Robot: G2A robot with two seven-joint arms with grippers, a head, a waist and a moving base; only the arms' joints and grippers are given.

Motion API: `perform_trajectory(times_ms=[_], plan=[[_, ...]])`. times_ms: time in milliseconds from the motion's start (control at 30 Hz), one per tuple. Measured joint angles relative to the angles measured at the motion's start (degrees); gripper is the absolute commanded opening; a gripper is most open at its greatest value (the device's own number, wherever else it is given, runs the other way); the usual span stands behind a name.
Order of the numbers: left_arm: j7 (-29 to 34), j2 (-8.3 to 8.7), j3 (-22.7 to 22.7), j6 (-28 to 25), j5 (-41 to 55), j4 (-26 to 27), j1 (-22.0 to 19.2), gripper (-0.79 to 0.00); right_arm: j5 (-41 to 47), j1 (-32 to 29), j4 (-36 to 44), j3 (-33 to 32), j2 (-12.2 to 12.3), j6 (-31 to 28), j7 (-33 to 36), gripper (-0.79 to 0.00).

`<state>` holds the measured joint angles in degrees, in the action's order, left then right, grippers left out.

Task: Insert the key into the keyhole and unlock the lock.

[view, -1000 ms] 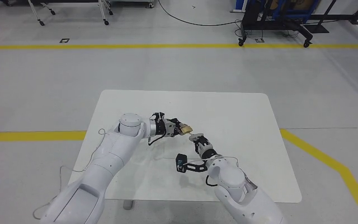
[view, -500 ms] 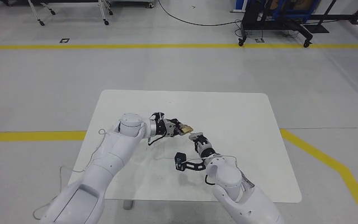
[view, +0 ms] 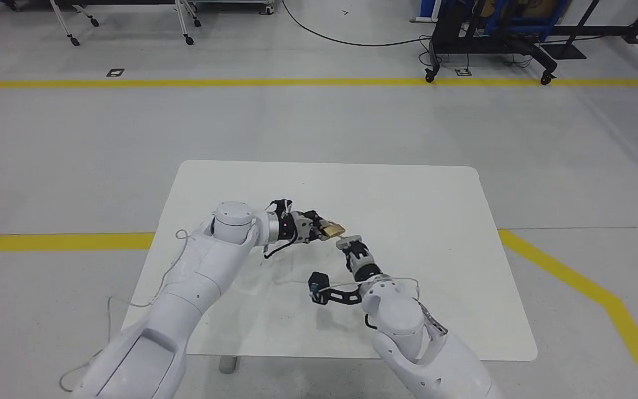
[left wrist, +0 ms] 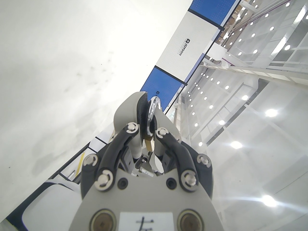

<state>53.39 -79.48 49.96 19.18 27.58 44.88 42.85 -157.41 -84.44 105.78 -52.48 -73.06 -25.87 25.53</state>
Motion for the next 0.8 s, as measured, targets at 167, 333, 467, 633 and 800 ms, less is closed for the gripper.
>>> perform_trajectory(times_ms=[167, 333, 467, 633, 800], plan=[[-0.5, -0.03, -0.1, -0.1, -0.7, 0.5, 0.2, -0.785, -0.5, 0.4, -0.3, 0.7, -0.3, -0.4, 0.6, -0.785], [-0.1, -0.02, 0.1, -0.2, -0.5, 0.6, 0.3, -0.785, -0.4, 0.8, -0.6, 1.1, -0.7, -0.9, 0.6, -0.785], [0.5, -0.02, 0.3, -0.2, -0.3, 0.7, 0.4, -0.785, -0.4, 1.1, -0.8, 1.4, -0.9, -1.2, 0.8, -0.785], [1.6, -0.04, 0.5, -0.1, 0.2, 0.7, 0.5, -0.785, -0.4, 1.3, -1.3, 1.6, -1.2, -1.5, 0.9, -0.785], [1.9, -0.05, 0.6, -0.3, 0.2, 0.6, 0.5, -0.785, 0.2, 1.5, -1.6, 1.6, -1.5, -1.5, 0.7, -0.622]])
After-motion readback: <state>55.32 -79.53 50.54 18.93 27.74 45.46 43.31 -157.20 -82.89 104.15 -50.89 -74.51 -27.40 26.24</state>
